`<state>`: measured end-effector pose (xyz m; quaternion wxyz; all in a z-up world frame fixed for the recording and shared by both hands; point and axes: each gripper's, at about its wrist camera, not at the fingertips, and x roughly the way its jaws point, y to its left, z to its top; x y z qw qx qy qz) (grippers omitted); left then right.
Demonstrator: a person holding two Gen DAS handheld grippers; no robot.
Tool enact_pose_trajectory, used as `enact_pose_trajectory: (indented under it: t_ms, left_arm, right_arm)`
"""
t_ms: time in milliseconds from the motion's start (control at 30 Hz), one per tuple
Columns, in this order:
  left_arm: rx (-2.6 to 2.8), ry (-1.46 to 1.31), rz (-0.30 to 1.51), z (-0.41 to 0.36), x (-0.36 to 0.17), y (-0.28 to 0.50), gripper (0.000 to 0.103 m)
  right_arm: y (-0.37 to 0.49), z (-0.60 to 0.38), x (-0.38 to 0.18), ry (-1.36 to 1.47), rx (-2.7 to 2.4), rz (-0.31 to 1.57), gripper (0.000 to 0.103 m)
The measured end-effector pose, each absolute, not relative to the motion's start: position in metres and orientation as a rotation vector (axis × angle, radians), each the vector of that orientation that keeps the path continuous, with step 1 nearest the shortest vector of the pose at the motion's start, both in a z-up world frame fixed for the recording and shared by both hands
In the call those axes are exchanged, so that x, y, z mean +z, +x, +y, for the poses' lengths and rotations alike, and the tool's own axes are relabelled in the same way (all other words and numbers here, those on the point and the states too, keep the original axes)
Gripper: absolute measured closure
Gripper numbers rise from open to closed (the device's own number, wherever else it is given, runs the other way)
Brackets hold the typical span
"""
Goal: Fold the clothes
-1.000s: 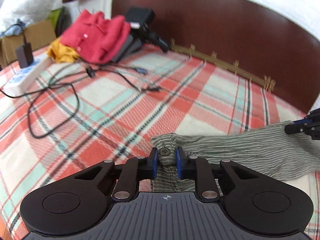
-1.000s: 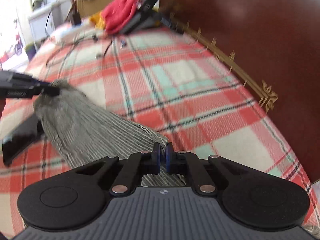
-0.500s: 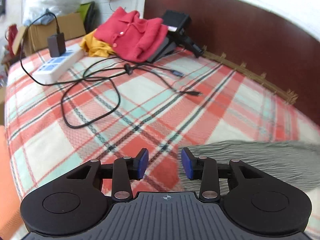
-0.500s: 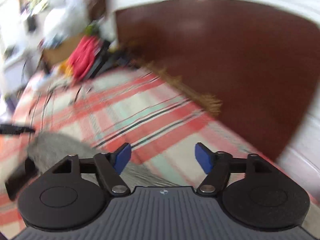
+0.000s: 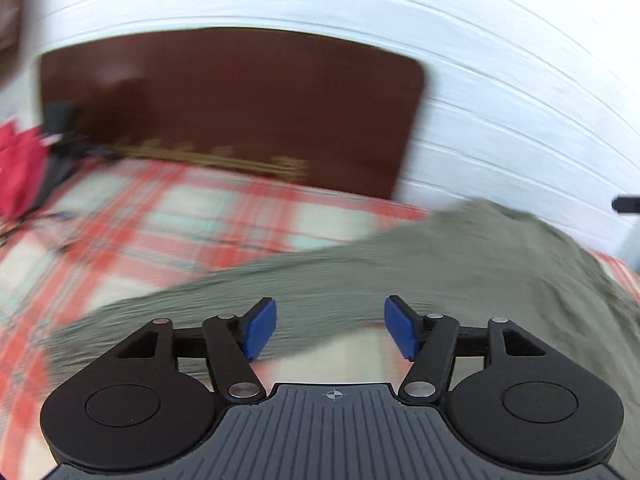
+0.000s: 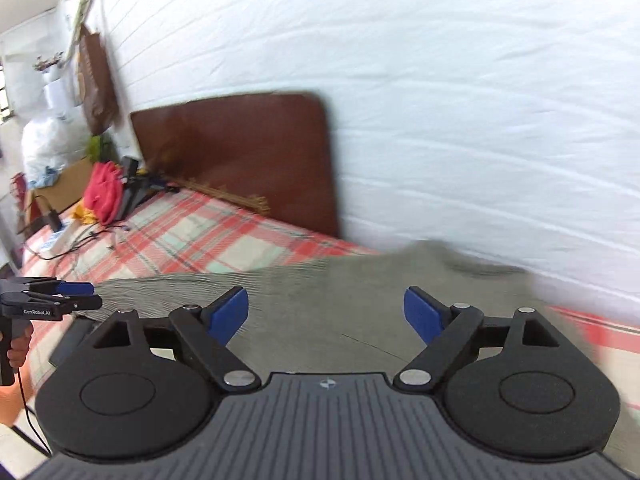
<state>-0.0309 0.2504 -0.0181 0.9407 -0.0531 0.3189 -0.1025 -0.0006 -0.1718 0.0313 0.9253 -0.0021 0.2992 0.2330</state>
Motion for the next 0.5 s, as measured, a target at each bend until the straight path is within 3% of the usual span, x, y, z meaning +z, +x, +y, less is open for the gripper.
enact_pose_trajectory:
  t_ms: [267, 500]
  left_arm:
    - [-0.486, 0.005, 0.656, 0.08, 0.0, -0.02, 0.025]
    - [-0.684, 0.166, 0.642, -0.082, -0.018, -0.034, 0.023]
  right_arm:
    - [-0.086, -0.315, 0.047, 0.013, 0.276, 0.537, 0.012]
    - [-0.149, -0.425, 0.01, 0.131, 0.092, 0.557, 0.011]
